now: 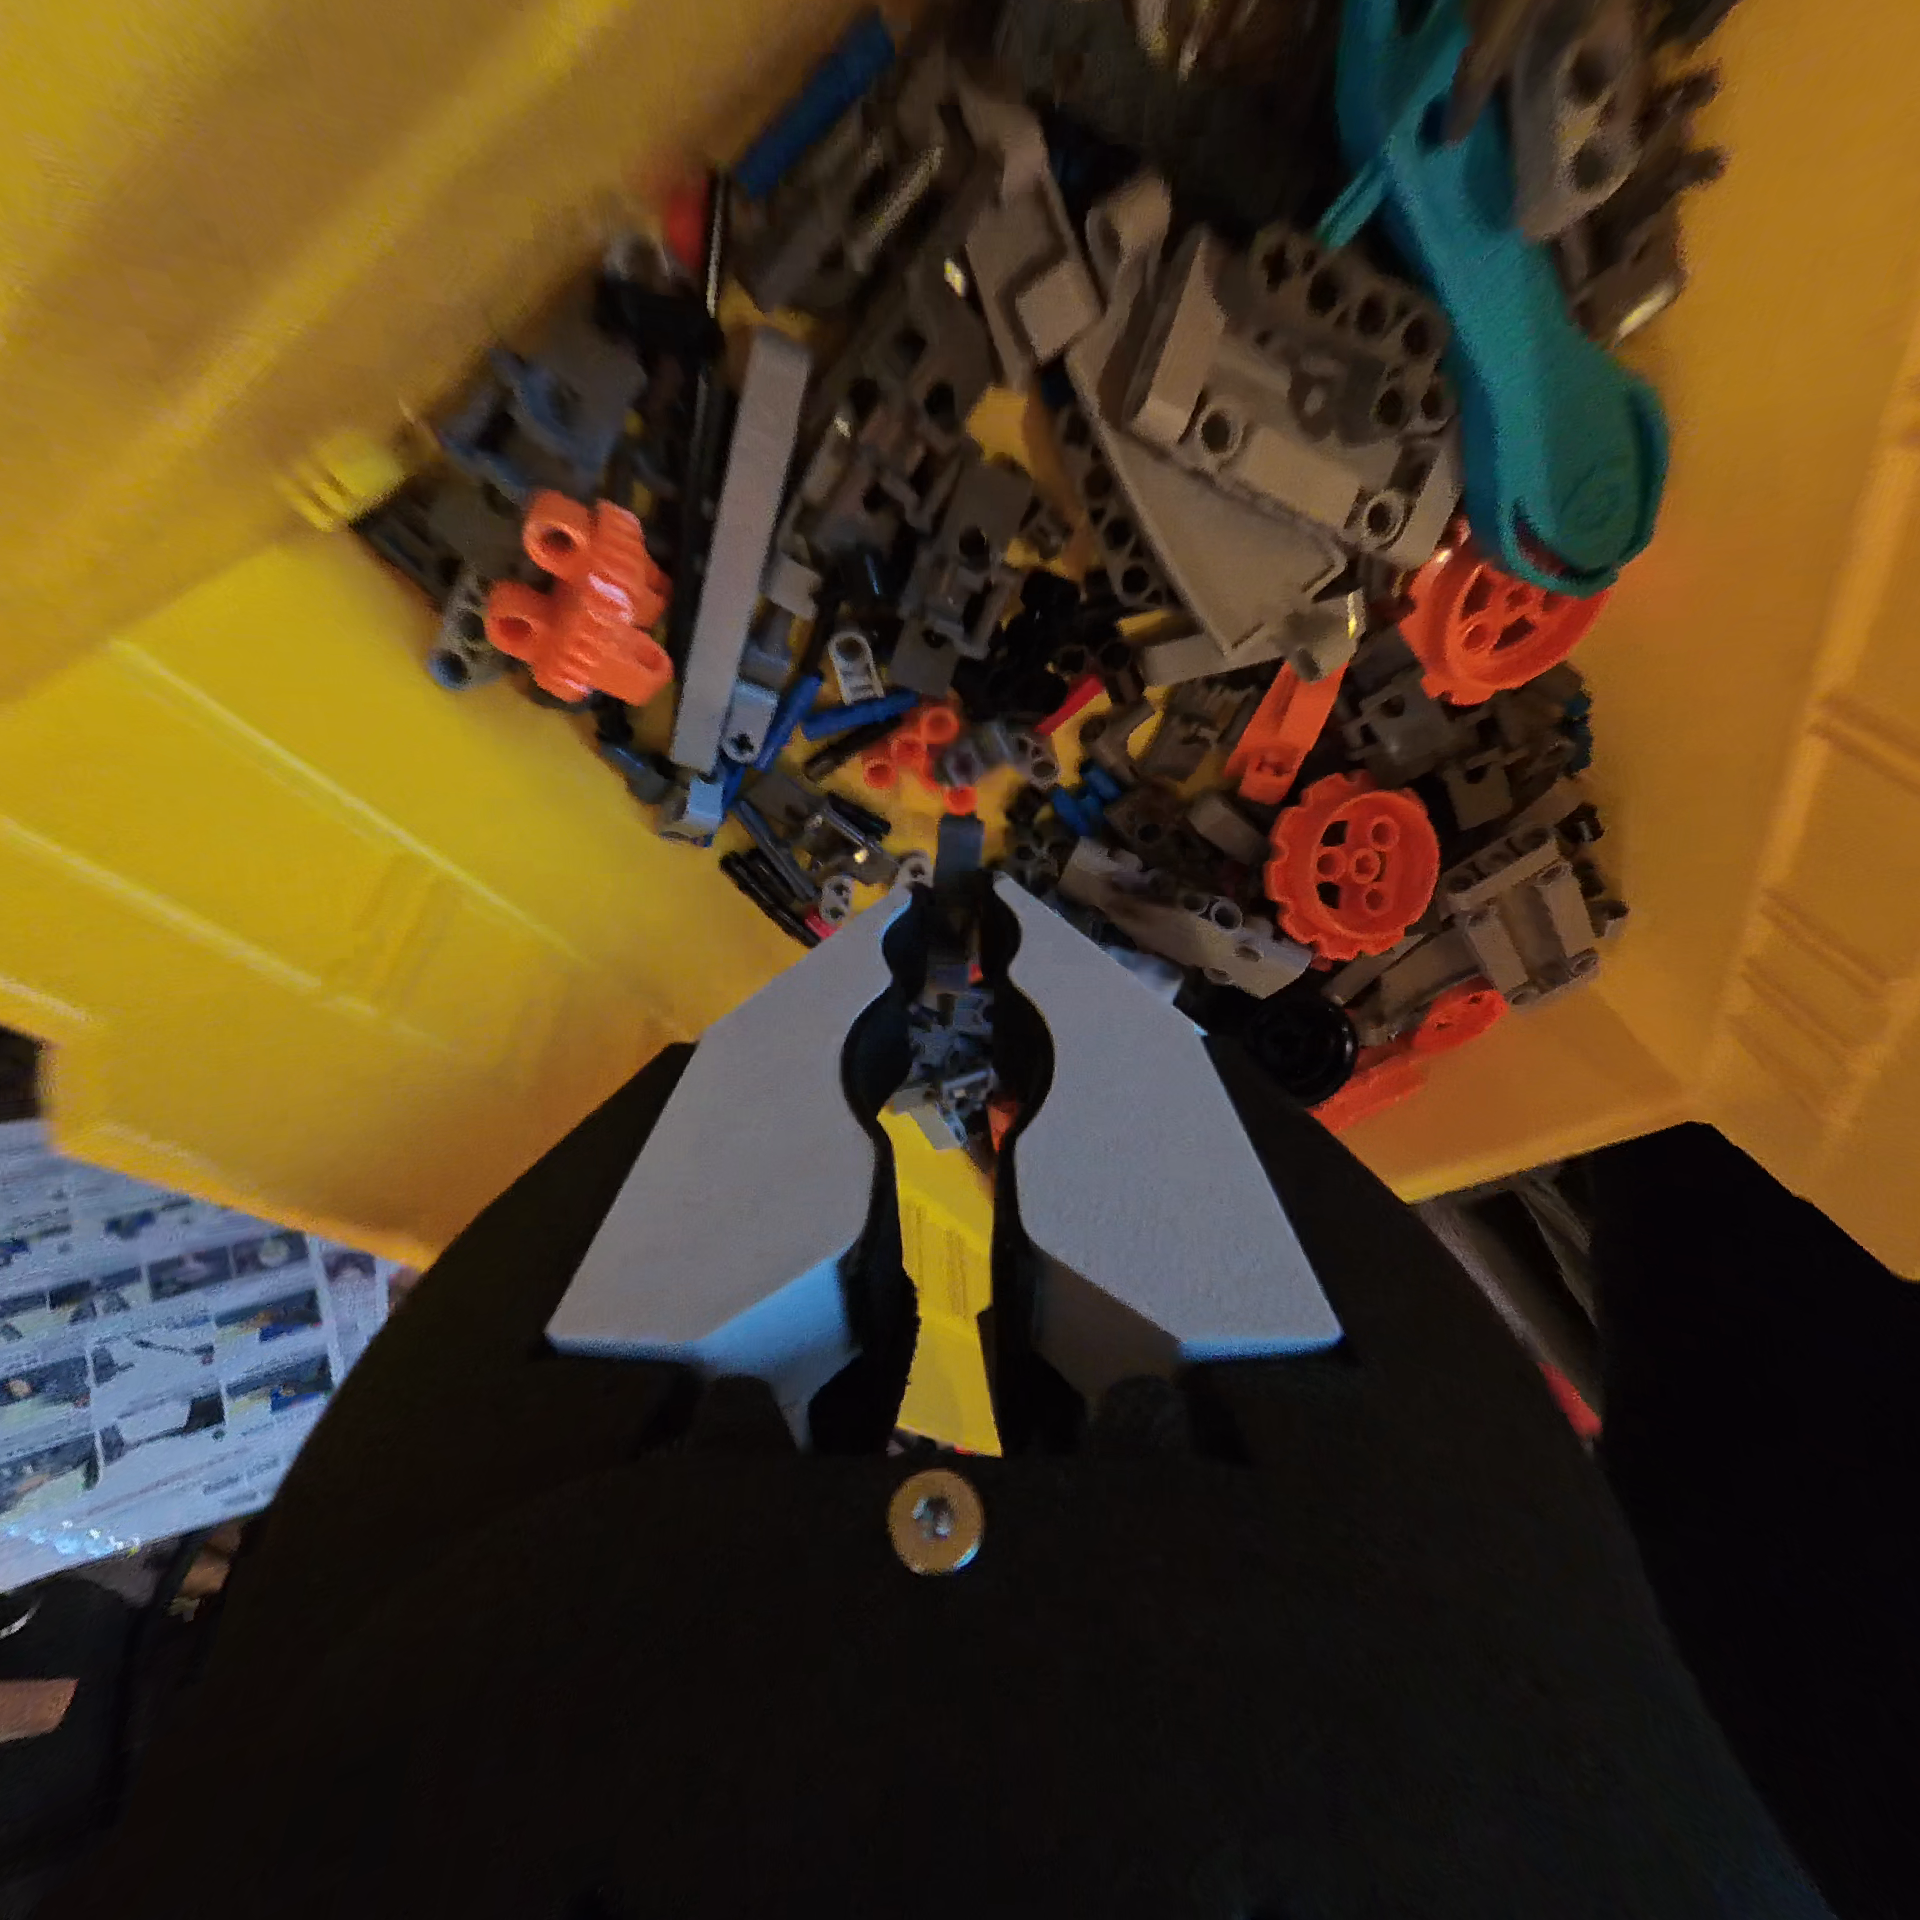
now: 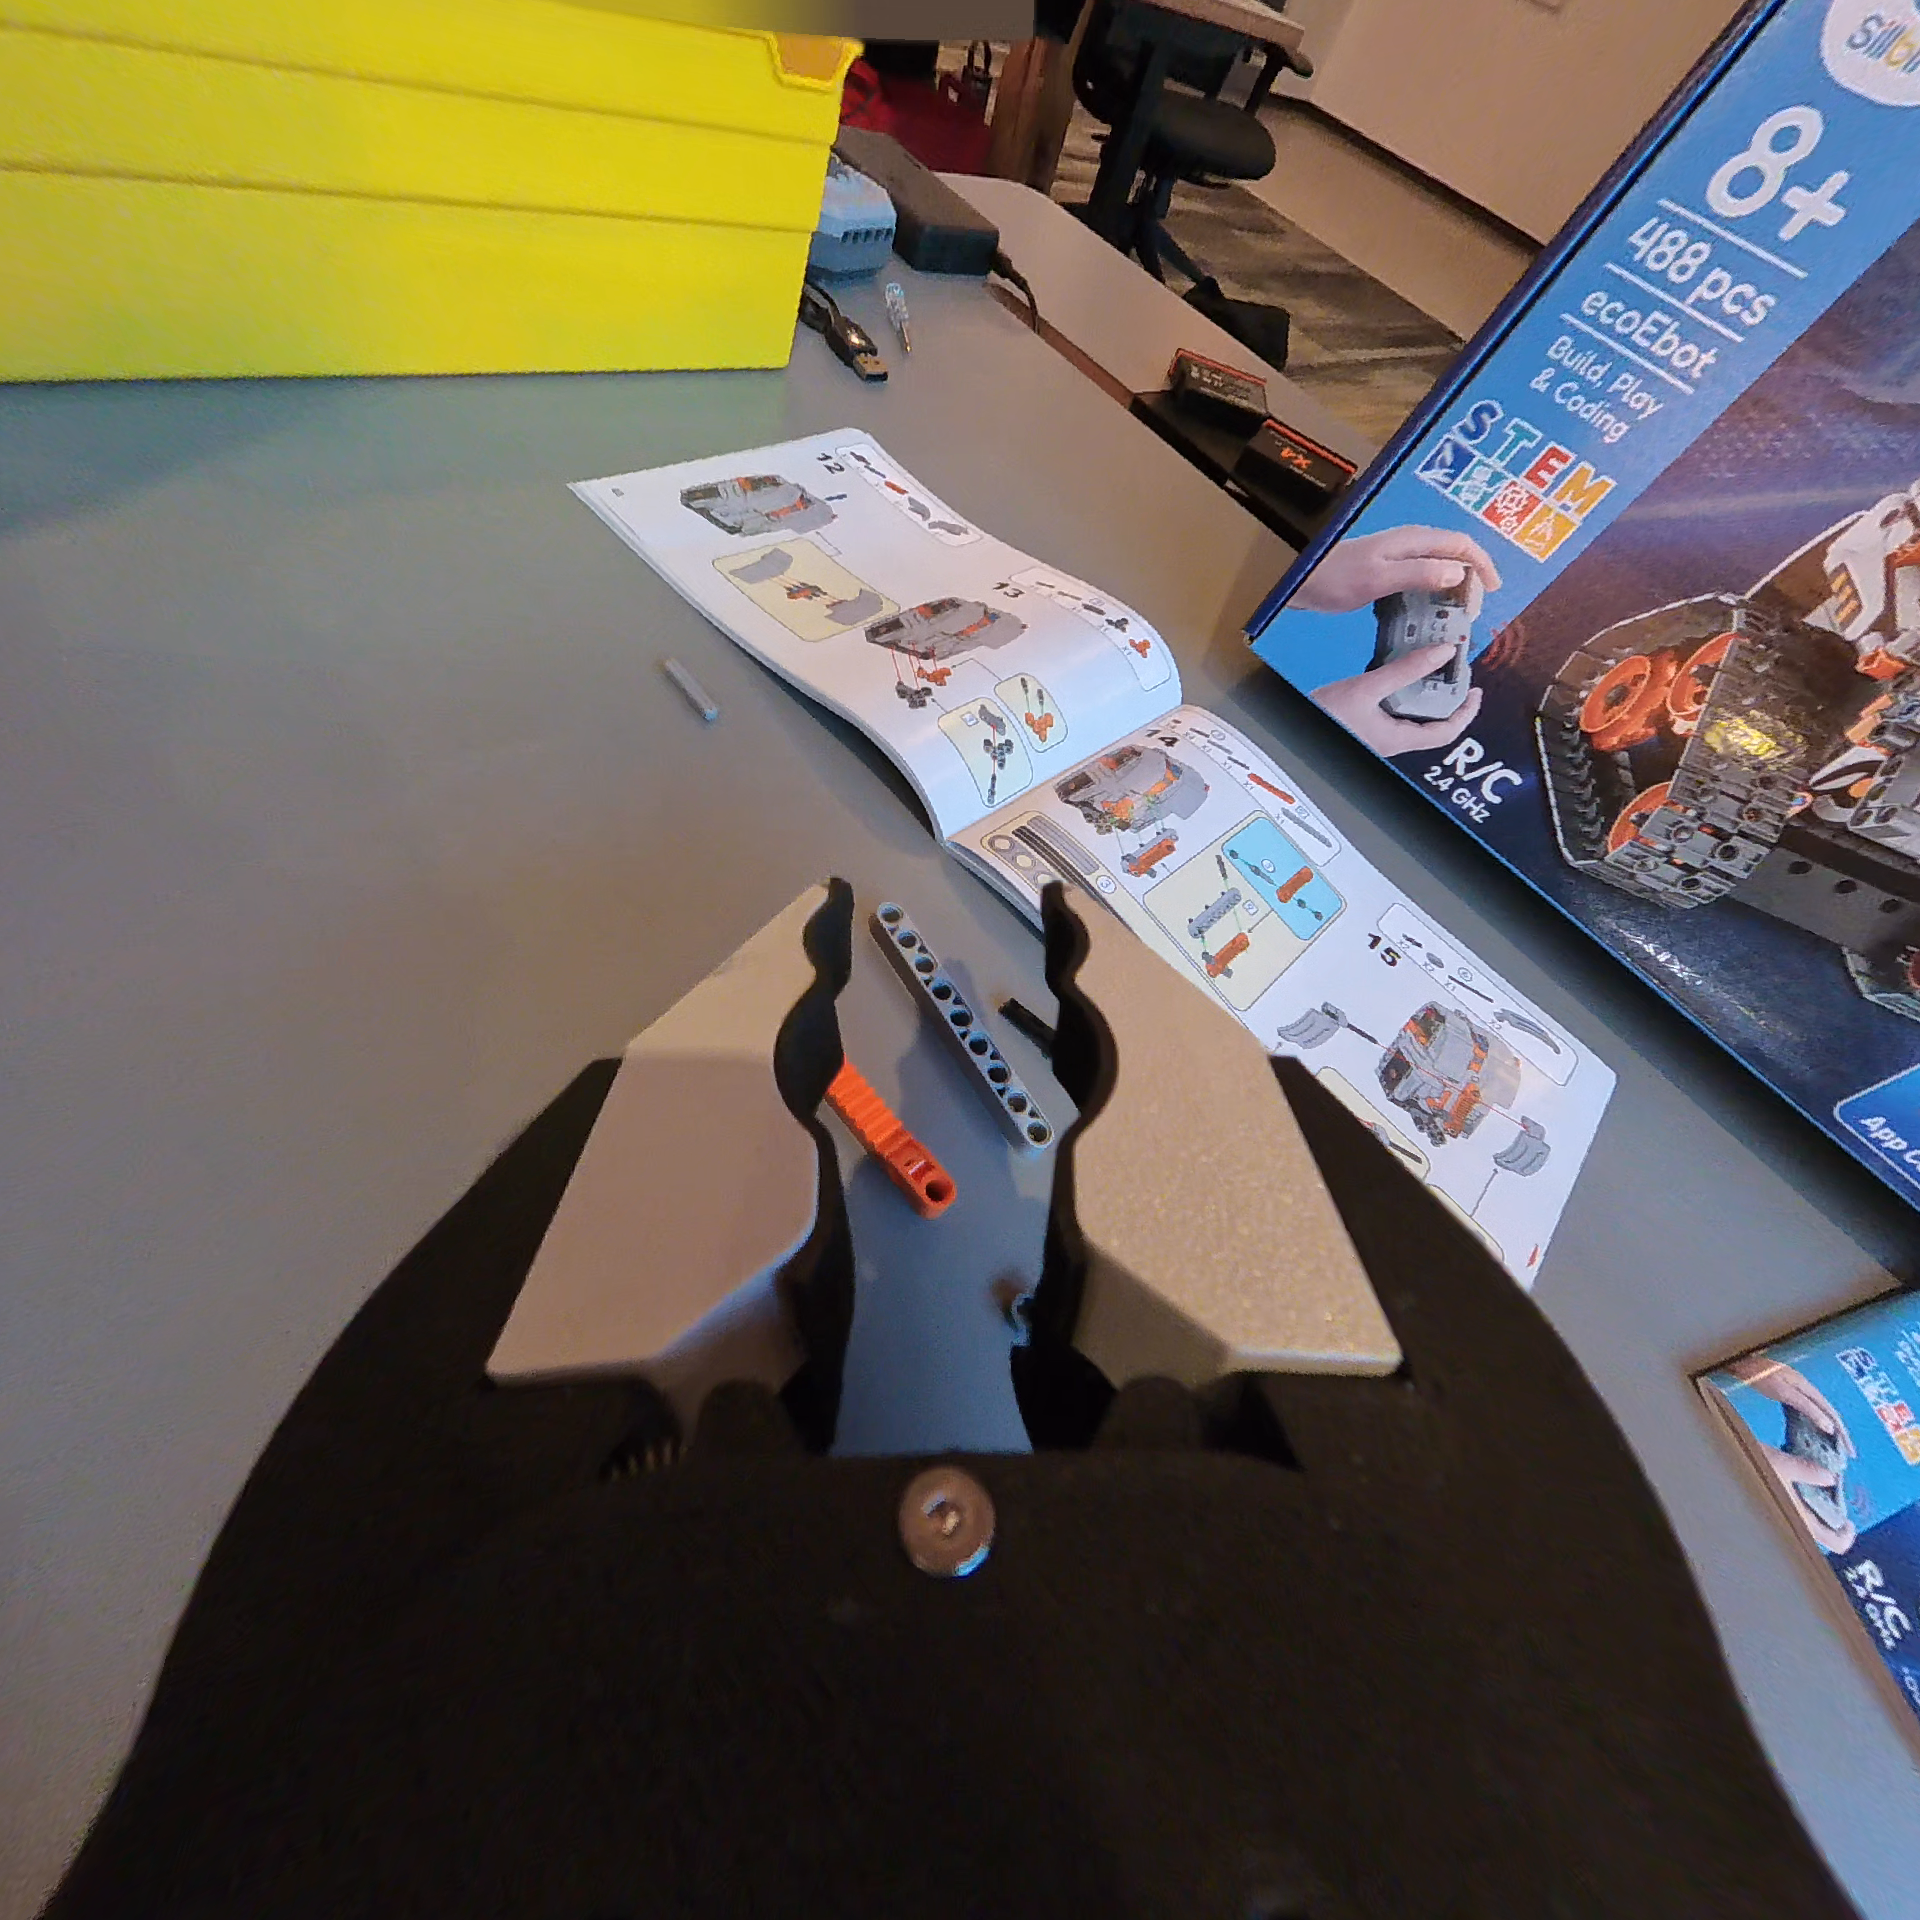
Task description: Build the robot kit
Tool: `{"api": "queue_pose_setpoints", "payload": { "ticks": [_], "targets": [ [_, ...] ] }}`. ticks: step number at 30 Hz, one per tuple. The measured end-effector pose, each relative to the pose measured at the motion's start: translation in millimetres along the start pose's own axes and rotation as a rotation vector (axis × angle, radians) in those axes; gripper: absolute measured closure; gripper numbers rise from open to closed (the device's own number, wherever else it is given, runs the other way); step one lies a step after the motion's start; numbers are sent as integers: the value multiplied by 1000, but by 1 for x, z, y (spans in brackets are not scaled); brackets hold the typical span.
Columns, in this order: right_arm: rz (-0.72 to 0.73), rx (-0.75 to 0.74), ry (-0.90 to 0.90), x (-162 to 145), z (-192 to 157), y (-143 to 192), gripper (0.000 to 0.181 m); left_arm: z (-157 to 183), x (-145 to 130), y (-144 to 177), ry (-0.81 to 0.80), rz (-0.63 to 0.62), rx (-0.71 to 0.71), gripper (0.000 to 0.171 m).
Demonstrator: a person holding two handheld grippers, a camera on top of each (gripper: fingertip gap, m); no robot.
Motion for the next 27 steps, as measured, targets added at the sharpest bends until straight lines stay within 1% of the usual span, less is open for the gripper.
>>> {"api": "queue_pose_setpoints", "payload": {
  "ticks": [4, 5, 6, 7, 8, 9, 11, 12, 14, 15, 18, 19, 21, 23, 24, 25, 27],
  "targets": [
    [-42, 9, 53, -4, -5, -4, 146, -2, 18, 11, -27, 176, 22, 167],
    [-48, 9, 65, -5, -6, -4, 146, -2, 18, 12, -32, 184, 46, 161],
    [-52, 10, 73, -5, -6, -5, 146, -3, 15, 12, -24, 165, 77, 141],
    [-57, 12, 75, -6, -6, -5, 146, -3, 11, 11, -13, 133, 100, 127],
    [-62, 14, 74, -6, -7, -5, 146, -2, 6, 10, -14, 103, 101, 128],
    [-65, 14, 75, -7, -6, -6, 146, 1, 3, 8, -26, 91, 84, 135],
    [-61, 13, 77, -6, -6, -5, 146, 4, -4, 4, -22, 72, 32, 139],
    [-60, 14, 79, -6, -6, -5, 146, 4, -10, 0, 6, 38, 9, 138],
    [-70, 16, 83, -8, -7, -6, 146, 2, -20, -12, 62, -42, -24, 124],
    [-77, 18, 86, -9, -7, -7, 146, 2, -22, -19, 72, -61, -41, 124],
    [-103, 22, 101, -12, -8, -8, 146, 4, -26, -37, 78, -107, -66, 130],
    [-110, 23, 106, -13, -9, -9, 146, 3, -26, -38, 79, -104, -36, 138],
    [-120, 29, 107, -14, -9, -10, 147, 4, -25, -38, 95, -96, -23, 134],
    [-128, 32, 108, -15, -9, -10, 147, 6, -25, -39, 78, -108, 1, 136],
    [-131, 31, 112, -15, -10, -10, 147, 4, -25, -39, 43, -117, 41, 159],
    [-131, 31, 115, -15, -10, -10, 147, 5, -24, -40, 13, -126, 60, 162],
    [-127, 33, 117, -15, -10, -10, 147, 8, -23, -39, -29, -124, 63, 163]
  ]
}}
Point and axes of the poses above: each gripper's, where its closed fingertips meet, y back along the fingers, x out of its top, z = x × y across the jaws, the point moved 8 cm from there along y, back along the fingers, and after that the axes turned 7 degrees about z, right-handed, at the moved point
